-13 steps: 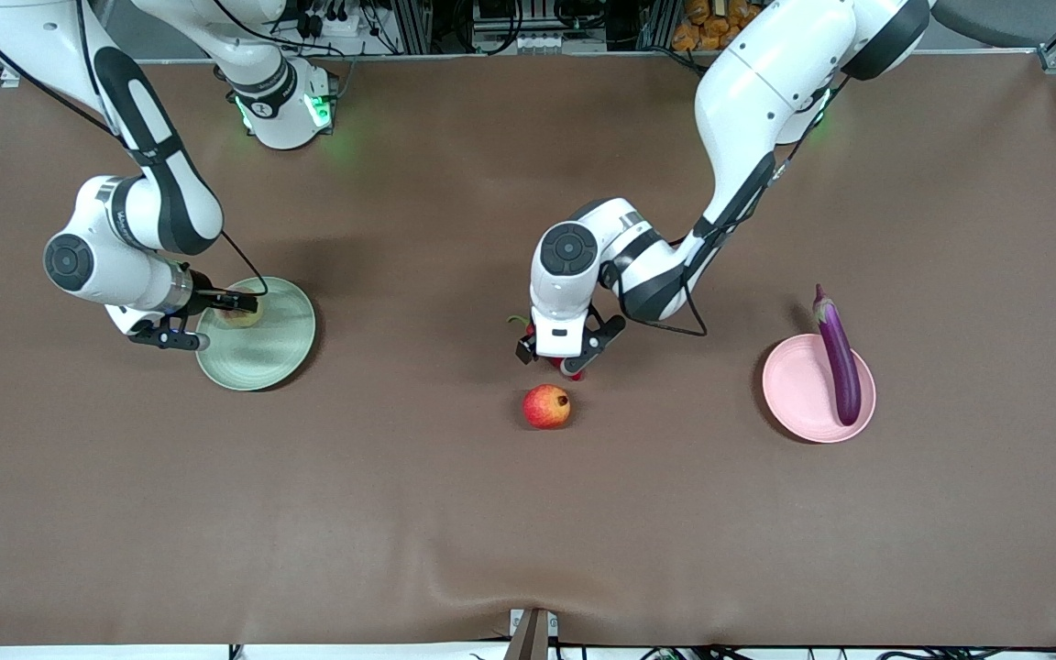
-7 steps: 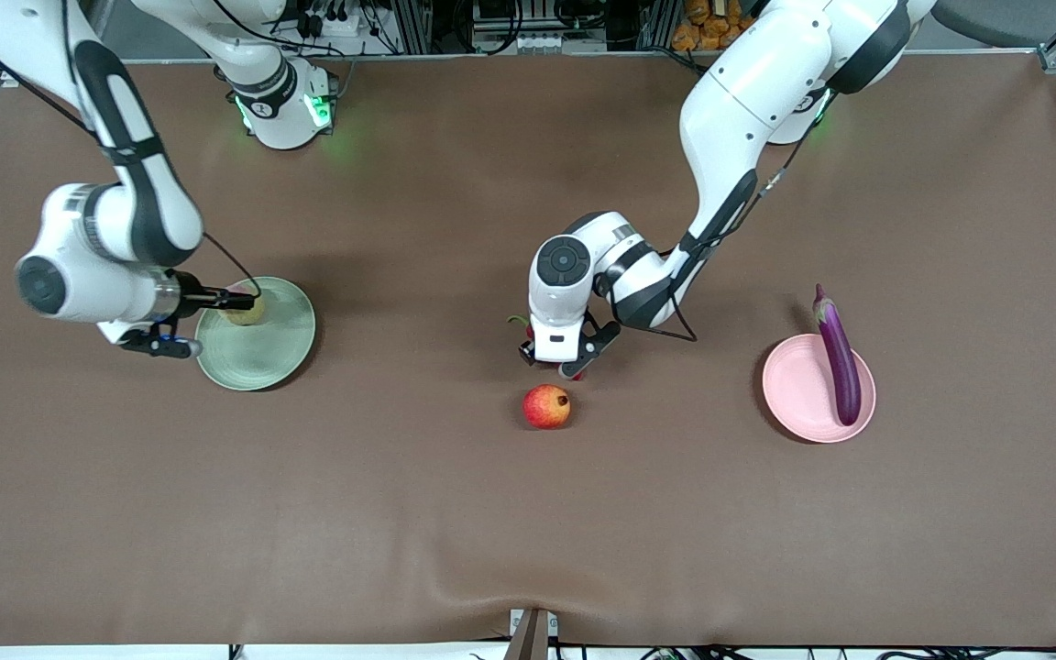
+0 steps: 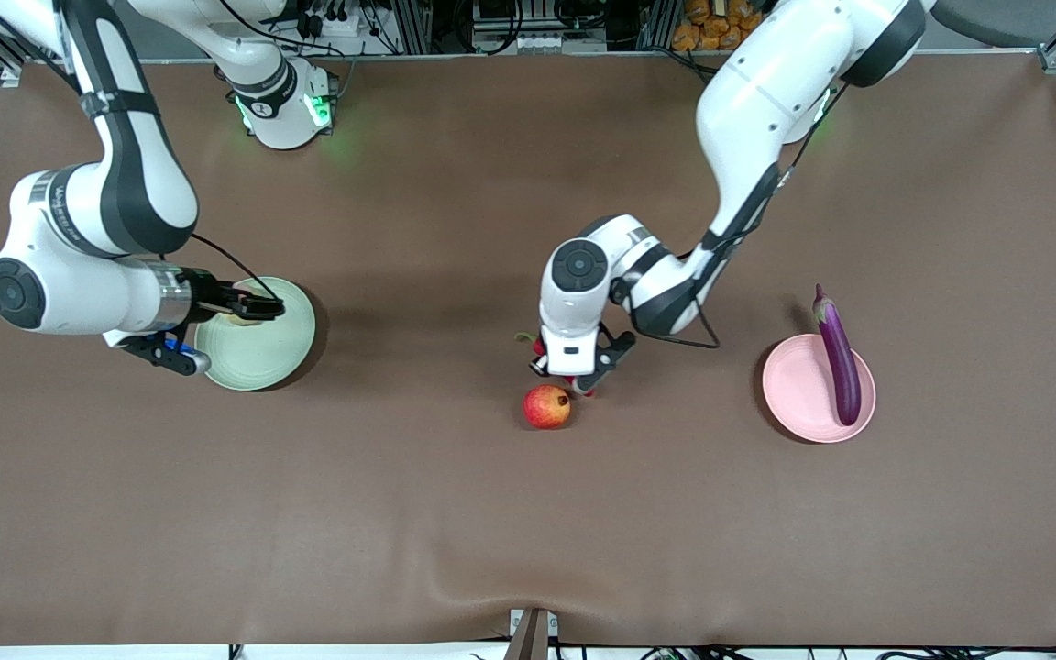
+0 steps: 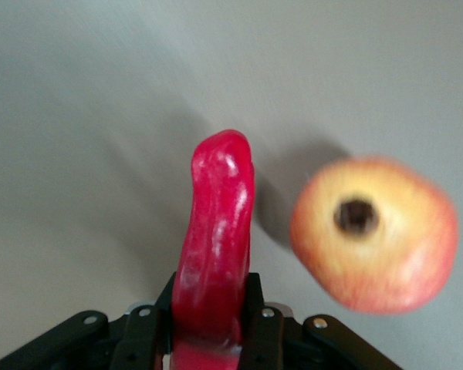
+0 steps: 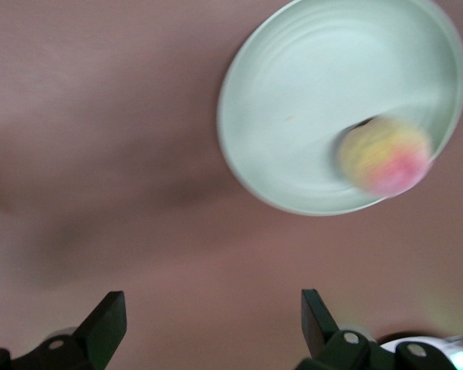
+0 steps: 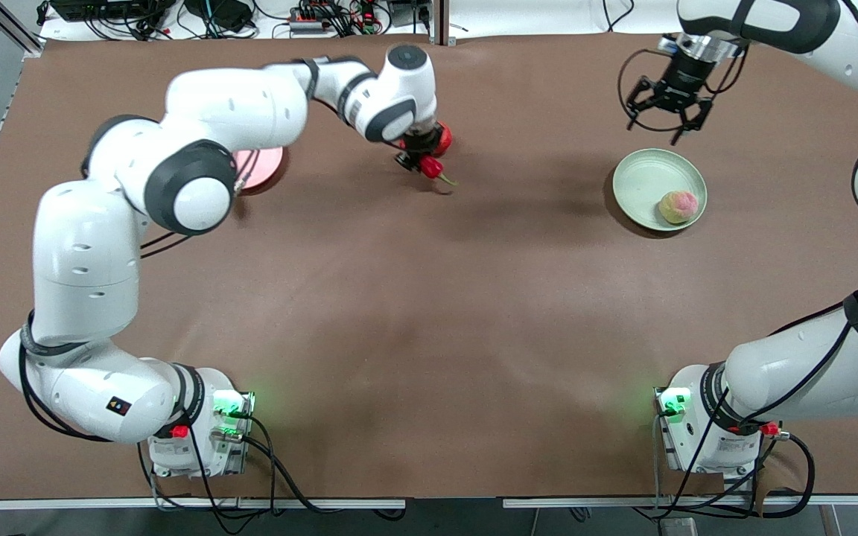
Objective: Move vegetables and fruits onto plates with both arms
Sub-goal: 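Release the peach on the green plate while the left gripper grasps the chili, then carry the chili to the pink plate while the right gripper reaches the apple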
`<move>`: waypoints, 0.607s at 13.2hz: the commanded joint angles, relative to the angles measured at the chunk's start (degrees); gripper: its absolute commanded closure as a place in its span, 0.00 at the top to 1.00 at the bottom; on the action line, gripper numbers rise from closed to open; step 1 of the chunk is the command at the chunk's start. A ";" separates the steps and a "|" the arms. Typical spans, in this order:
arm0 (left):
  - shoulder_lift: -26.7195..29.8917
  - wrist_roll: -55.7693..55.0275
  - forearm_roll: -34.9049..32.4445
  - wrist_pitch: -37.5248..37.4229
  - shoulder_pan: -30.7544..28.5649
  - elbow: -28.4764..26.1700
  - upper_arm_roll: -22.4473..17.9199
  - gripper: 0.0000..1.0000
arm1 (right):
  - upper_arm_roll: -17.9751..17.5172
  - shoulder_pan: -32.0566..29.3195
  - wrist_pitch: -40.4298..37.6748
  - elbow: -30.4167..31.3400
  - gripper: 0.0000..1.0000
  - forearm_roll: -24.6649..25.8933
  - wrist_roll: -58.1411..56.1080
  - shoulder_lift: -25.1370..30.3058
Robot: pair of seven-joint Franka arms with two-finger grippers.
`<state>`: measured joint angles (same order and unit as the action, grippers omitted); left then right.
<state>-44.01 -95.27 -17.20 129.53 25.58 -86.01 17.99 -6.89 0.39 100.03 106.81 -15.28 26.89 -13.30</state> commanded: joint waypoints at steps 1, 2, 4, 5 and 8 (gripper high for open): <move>9.96 2.53 -0.91 -4.55 -4.63 -8.69 0.99 0.00 | -3.38 1.62 0.77 -3.96 1.00 -5.87 11.21 -1.37; 13.39 6.81 -0.64 -4.55 -9.10 -12.21 3.26 0.00 | -3.83 3.20 4.00 -4.58 1.00 -8.42 16.30 -2.25; 16.49 14.90 -0.55 -4.98 -20.34 -16.45 9.31 0.00 | -3.83 9.07 12.08 -5.03 1.00 -9.94 26.06 -4.18; 16.85 19.81 -0.55 -5.16 -26.14 -18.03 11.96 0.00 | -3.83 11.46 16.21 -5.81 1.00 -10.20 30.72 -6.02; 16.68 37.29 -0.64 -7.79 -38.56 -19.46 14.53 0.00 | -3.75 20.32 23.69 -14.40 1.00 -9.42 51.25 -14.88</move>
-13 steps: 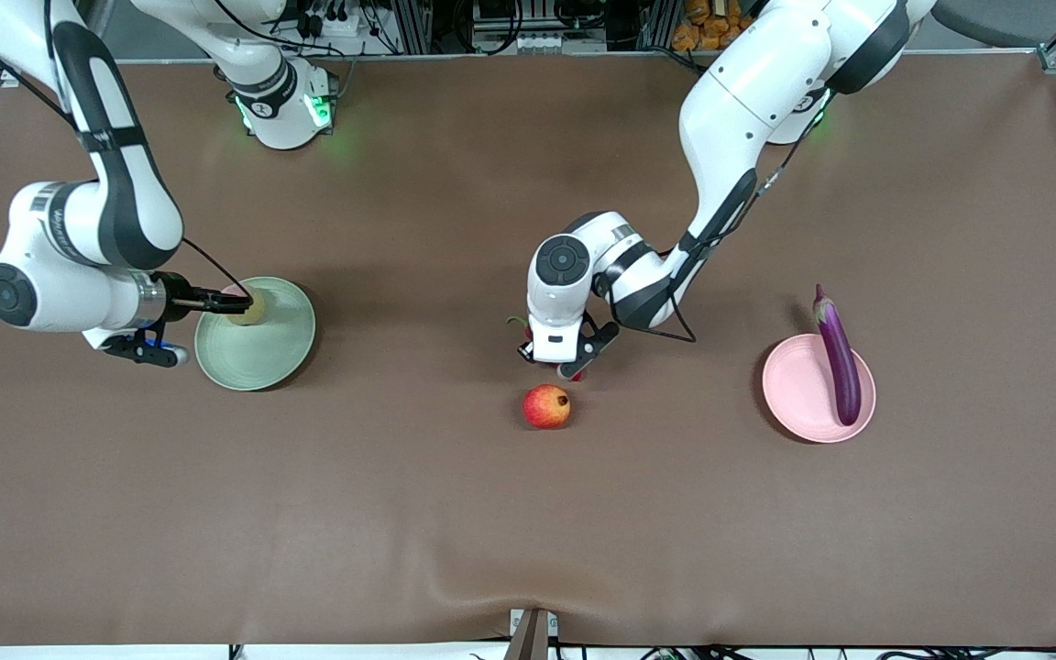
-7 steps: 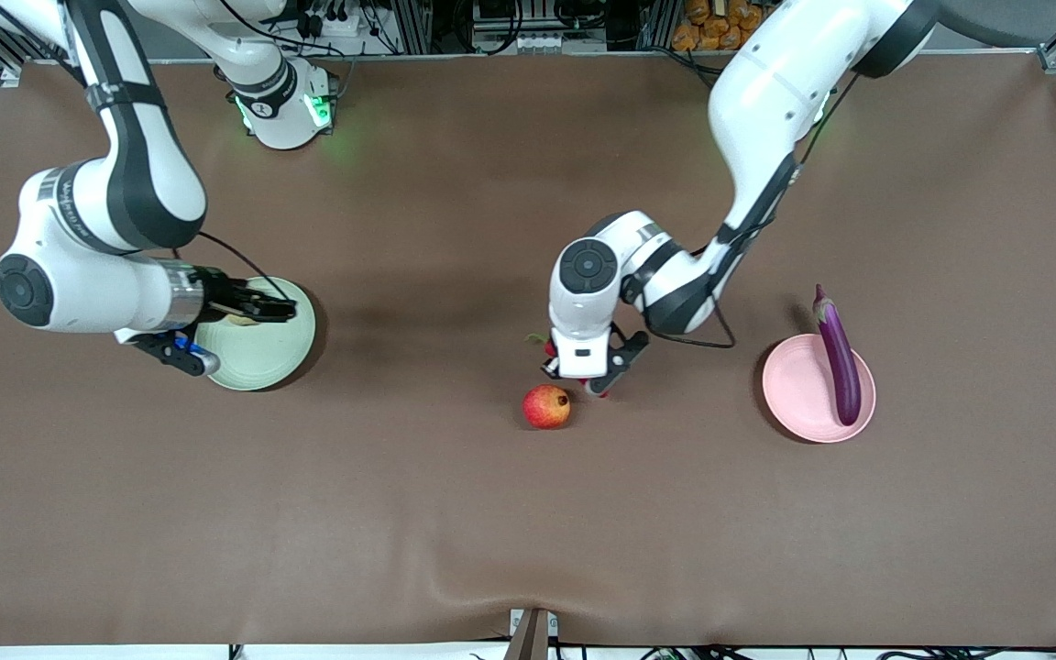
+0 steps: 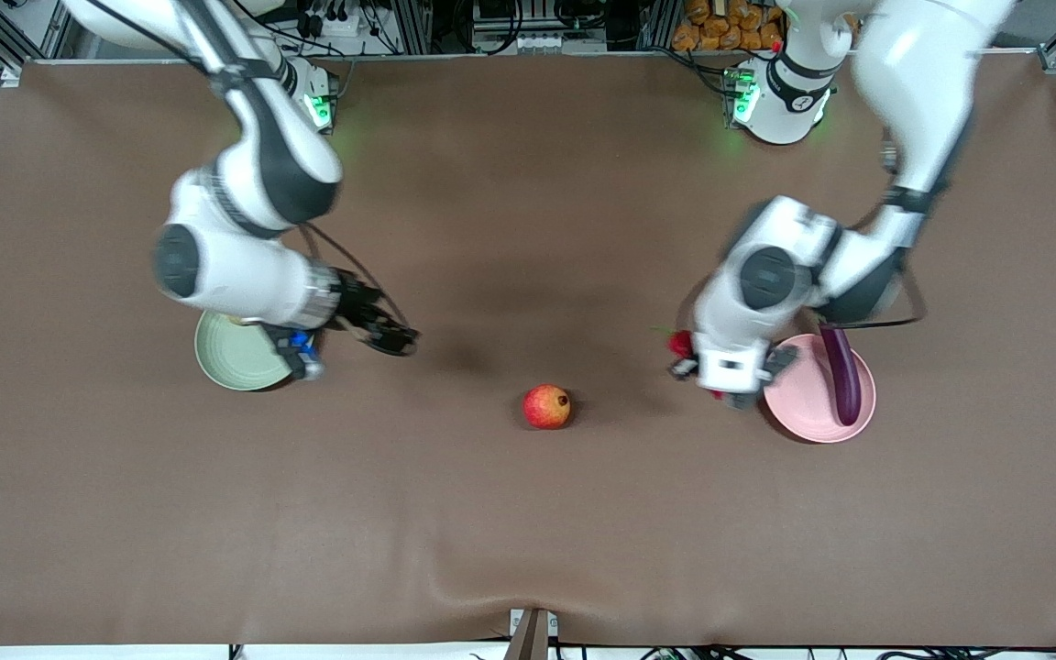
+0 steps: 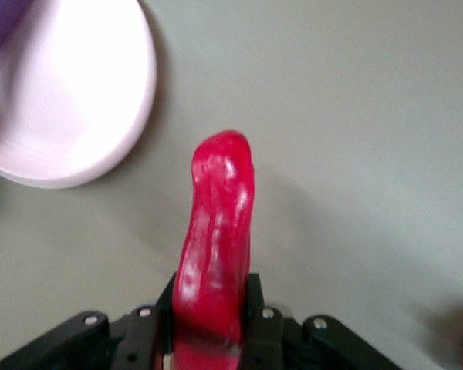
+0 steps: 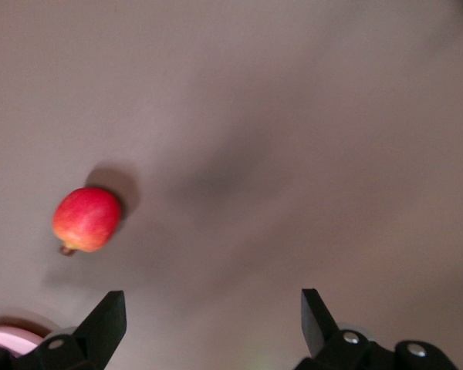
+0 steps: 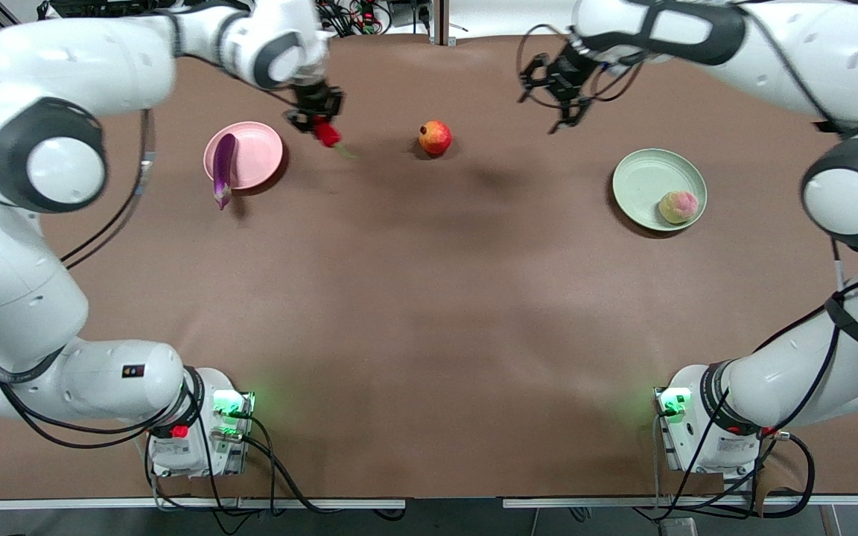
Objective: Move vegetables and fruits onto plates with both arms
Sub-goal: 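Carry the chili to the pink plate while the right gripper reaches the apple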
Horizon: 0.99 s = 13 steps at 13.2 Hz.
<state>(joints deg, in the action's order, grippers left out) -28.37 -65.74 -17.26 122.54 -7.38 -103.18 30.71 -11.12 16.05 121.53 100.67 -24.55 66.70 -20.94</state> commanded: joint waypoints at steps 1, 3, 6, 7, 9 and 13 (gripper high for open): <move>0.60 12.17 -0.58 -1.25 -8.07 -2.38 1.81 0.00 | 0.66 6.87 4.48 -11.43 1.00 0.72 21.70 -10.58; -1.07 18.25 -0.58 -1.25 -12.55 -2.29 1.81 0.00 | 0.57 8.55 7.74 -16.37 1.00 4.06 33.62 -16.04; -2.57 23.11 -0.67 -1.25 -15.04 -2.29 1.64 0.00 | 0.57 11.20 16.94 -18.94 1.00 4.16 37.09 -20.63; -2.75 23.11 -0.67 -1.25 -15.21 -2.21 1.55 0.00 | 0.57 11.29 20.72 -19.02 1.00 4.16 39.01 -22.20; -3.97 23.11 -1.37 -1.17 -15.65 -1.77 1.46 0.00 | 0.66 12.08 26.54 -21.03 1.00 4.51 40.88 -26.42; -3.80 24.33 -1.55 -1.17 -15.83 -1.50 1.29 0.69 | 1.01 11.81 29.54 -21.40 1.00 6.89 40.96 -29.16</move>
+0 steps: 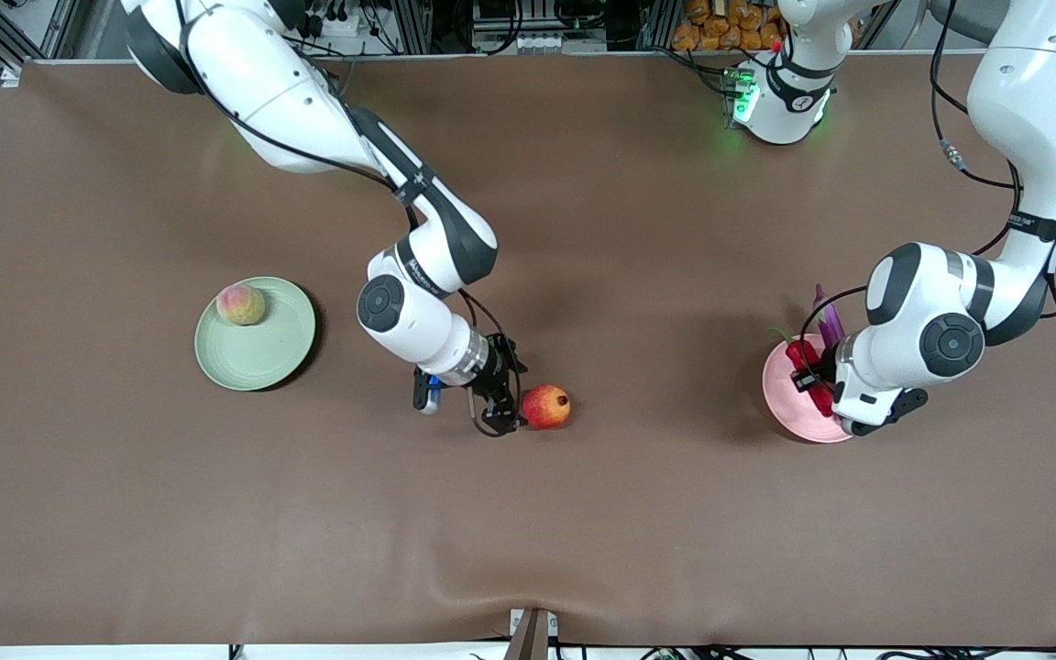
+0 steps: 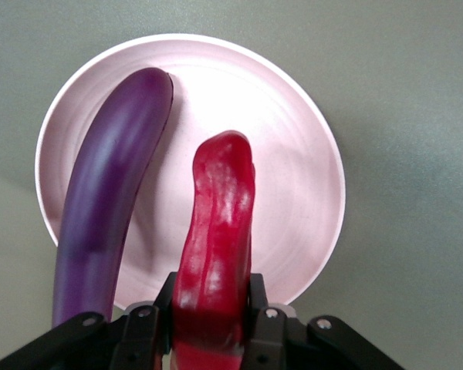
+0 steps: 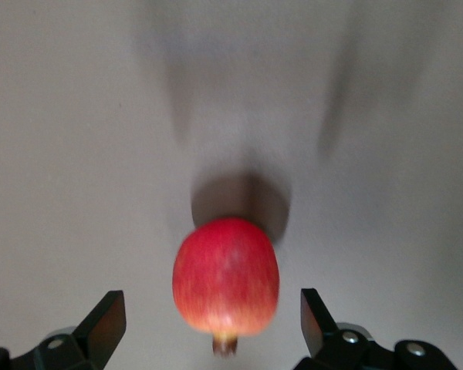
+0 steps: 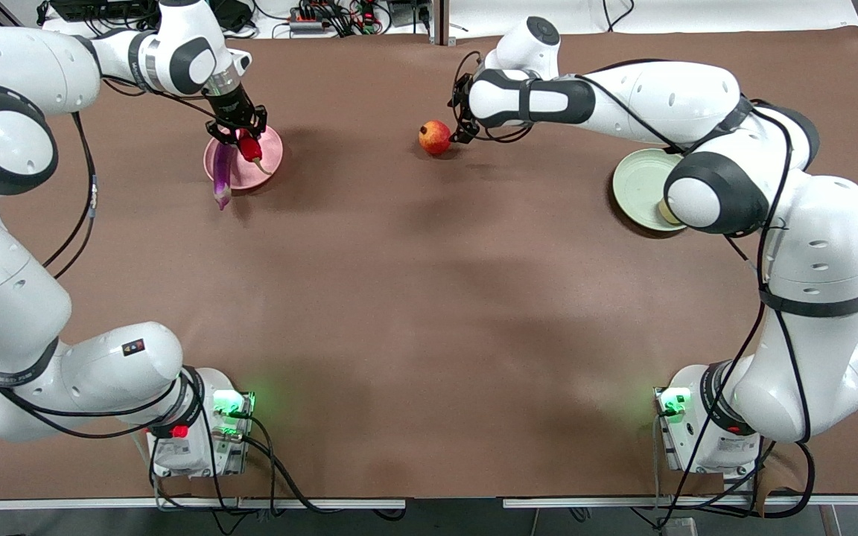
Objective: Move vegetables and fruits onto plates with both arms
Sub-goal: 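Release the chili on the pink plate while the right gripper grasps the apple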
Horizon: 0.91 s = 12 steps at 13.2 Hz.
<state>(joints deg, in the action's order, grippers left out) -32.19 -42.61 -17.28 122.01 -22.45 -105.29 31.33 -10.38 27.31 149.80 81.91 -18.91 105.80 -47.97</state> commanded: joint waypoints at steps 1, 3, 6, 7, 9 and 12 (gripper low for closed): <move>0.02 1.91 -1.53 -0.72 -1.54 0.61 0.49 0.74 | 0.27 0.81 1.72 -2.89 1.00 1.24 1.87 -2.47; 0.11 2.09 -1.53 -0.63 -2.16 0.61 0.49 0.82 | 0.27 1.25 3.03 -4.55 1.00 1.24 1.95 -3.96; 0.90 1.74 -1.53 -0.72 -2.07 0.79 0.57 1.00 | 0.09 1.61 5.23 -4.91 1.00 1.16 1.95 -5.37; 2.21 1.65 -1.44 -0.81 -1.99 0.79 0.66 1.00 | 0.01 1.96 6.37 -5.52 1.00 1.24 1.95 -6.42; 5.28 1.83 -1.00 -4.12 -1.99 2.27 1.71 1.00 | 0.00 2.49 6.56 -6.76 1.00 1.24 1.87 -8.01; 6.53 2.26 -0.65 -18.25 -2.07 11.91 6.10 1.00 | -0.17 3.01 6.65 -6.85 1.00 1.15 1.78 -8.72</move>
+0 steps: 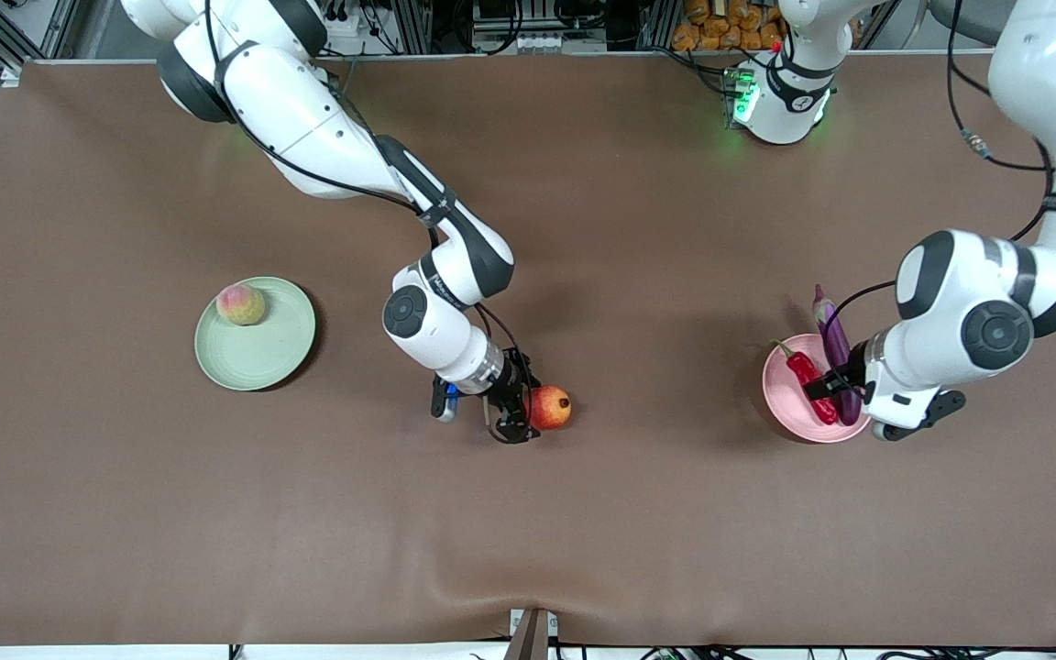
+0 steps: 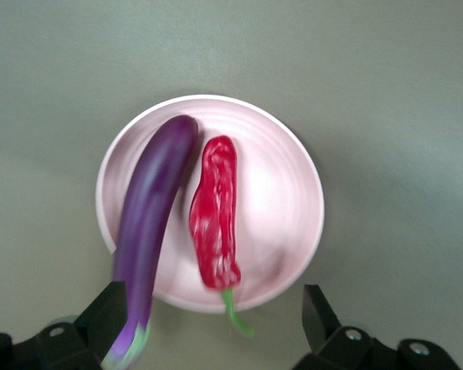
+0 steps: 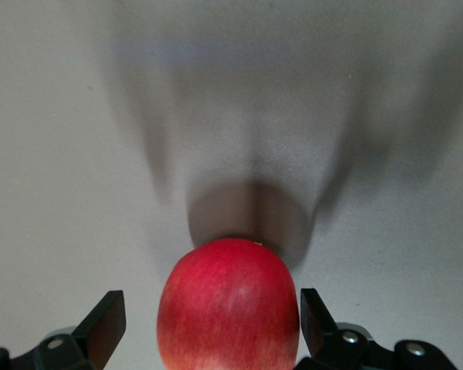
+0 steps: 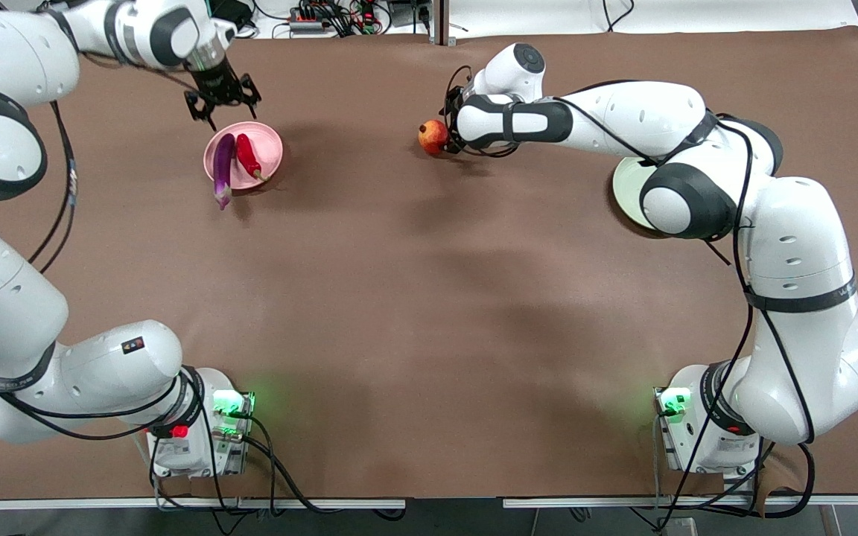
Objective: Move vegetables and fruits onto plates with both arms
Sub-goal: 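Release the chili on the pink plate while the right gripper grasps the apple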
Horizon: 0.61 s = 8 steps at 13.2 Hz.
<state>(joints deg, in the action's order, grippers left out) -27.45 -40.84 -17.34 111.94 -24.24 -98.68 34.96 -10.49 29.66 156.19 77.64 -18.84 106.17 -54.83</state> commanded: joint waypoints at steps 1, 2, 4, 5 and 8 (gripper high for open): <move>1.96 0.49 -0.51 -11.80 -0.28 8.91 3.87 1.00 | -0.06 0.67 0.26 -2.67 1.00 1.09 1.41 -1.86; 1.96 0.49 -0.51 -14.44 -0.28 11.99 4.75 1.00 | 0.03 0.58 0.26 -2.67 0.95 1.09 1.41 -1.86; 2.14 0.49 -0.42 -17.88 -0.37 15.79 6.25 1.00 | -0.06 0.32 0.17 -2.67 0.27 1.18 1.23 -1.69; 2.75 0.58 -0.42 -18.59 -0.46 16.76 6.78 1.00 | 0.03 0.05 0.08 -2.67 0.05 1.18 0.89 -1.34; 5.12 0.49 2.65 -18.86 -0.55 17.12 7.31 1.00 | -0.23 -2.83 -4.97 -2.32 0.00 1.70 -0.86 2.34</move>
<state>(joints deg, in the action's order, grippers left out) -23.99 -40.83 -16.50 94.47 -24.21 -82.21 41.58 -10.14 29.39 155.86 75.60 -18.43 106.10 -55.33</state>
